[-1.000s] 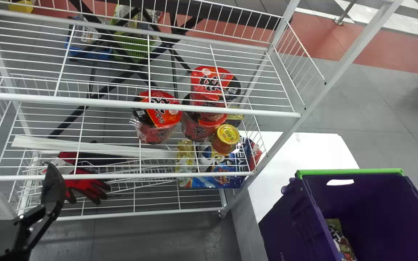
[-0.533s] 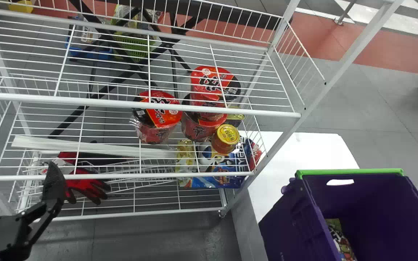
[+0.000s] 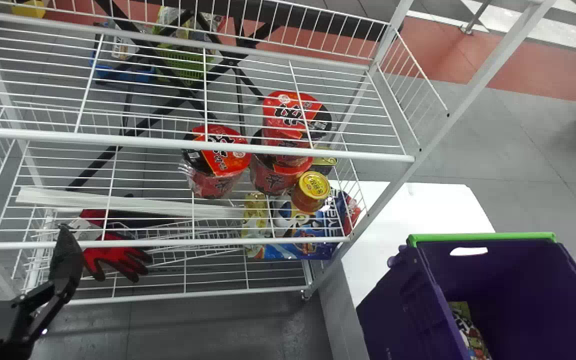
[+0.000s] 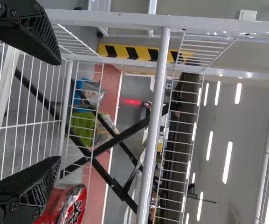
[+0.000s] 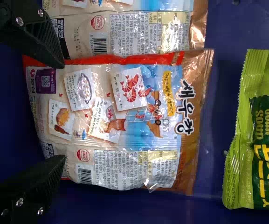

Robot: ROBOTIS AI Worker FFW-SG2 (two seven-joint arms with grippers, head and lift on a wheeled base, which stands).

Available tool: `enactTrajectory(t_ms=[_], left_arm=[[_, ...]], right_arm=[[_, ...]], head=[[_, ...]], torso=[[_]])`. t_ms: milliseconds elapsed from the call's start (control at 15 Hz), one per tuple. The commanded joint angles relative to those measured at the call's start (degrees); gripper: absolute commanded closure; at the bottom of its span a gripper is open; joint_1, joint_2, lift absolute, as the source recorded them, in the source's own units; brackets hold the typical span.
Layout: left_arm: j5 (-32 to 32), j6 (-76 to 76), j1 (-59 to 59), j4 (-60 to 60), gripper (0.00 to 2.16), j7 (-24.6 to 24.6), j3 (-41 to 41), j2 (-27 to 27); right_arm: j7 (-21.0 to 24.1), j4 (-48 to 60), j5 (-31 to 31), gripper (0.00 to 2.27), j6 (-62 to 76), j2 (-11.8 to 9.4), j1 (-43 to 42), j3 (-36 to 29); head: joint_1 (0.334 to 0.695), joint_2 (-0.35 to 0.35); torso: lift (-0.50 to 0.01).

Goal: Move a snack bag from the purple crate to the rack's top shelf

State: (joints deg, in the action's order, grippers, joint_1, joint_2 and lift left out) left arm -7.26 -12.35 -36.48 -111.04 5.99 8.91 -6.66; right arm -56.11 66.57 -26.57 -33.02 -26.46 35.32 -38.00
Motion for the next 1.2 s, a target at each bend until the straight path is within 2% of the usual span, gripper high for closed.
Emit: enactTrajectory(t_ms=[0,333,600,800,867,933,1000,1067,1133], left_arm=[[-0.21,0.01,0.00,0.04,0.09,-0.19,-0.56,-0.02],[-0.30,0.01,-0.08,0.48,0.09,-0.54,-0.91,-0.02],[-2.06,0.01,0.71,1.88,0.09,-3.35,-3.19,-0.02],[-2.76,0.01,1.06,2.50,0.09,-4.76,-3.90,0.07],[-2.76,0.01,0.97,2.50,0.09,-4.76,-3.90,0.07],[-2.76,0.01,0.97,2.50,0.09,-4.76,-3.90,0.07],[-2.76,0.01,0.88,2.59,0.09,-4.67,-3.90,0.07],[-2.76,0.01,0.62,2.50,0.09,-4.67,-3.90,0.07],[-2.76,0.01,0.44,2.41,0.09,-4.50,-3.90,0.16]], right_arm=[[1.00,-0.48,-0.32,0.19,0.71,0.00,-0.78,-0.06],[2.32,-3.38,-2.43,0.19,2.12,-0.09,-2.36,1.00],[2.23,-4.17,-3.05,0.22,1.24,1.49,-2.45,1.70],[2.41,-4.52,-3.57,0.35,2.29,2.02,-2.45,1.70],[2.23,-4.52,-3.57,0.50,2.65,2.11,-2.54,1.70],[2.14,-4.52,-3.57,0.74,3.70,2.11,-2.71,1.70],[1.62,-4.52,-3.57,1.09,4.23,2.11,-2.98,1.70],[1.00,-4.52,-3.57,1.34,4.93,1.93,-3.15,1.61],[0.03,-4.35,-3.57,1.36,6.16,1.85,-3.24,0.91]], head=[[0.695,-0.350],[0.695,-0.350],[0.695,-0.350],[0.695,-0.350],[0.695,-0.350],[0.695,-0.350],[0.695,-0.350],[0.695,-0.350],[0.695,-0.350]], torso=[[-0.461],[-0.461],[-0.461],[-0.461],[-0.461],[-0.461],[-0.461],[-0.461],[-0.461]])
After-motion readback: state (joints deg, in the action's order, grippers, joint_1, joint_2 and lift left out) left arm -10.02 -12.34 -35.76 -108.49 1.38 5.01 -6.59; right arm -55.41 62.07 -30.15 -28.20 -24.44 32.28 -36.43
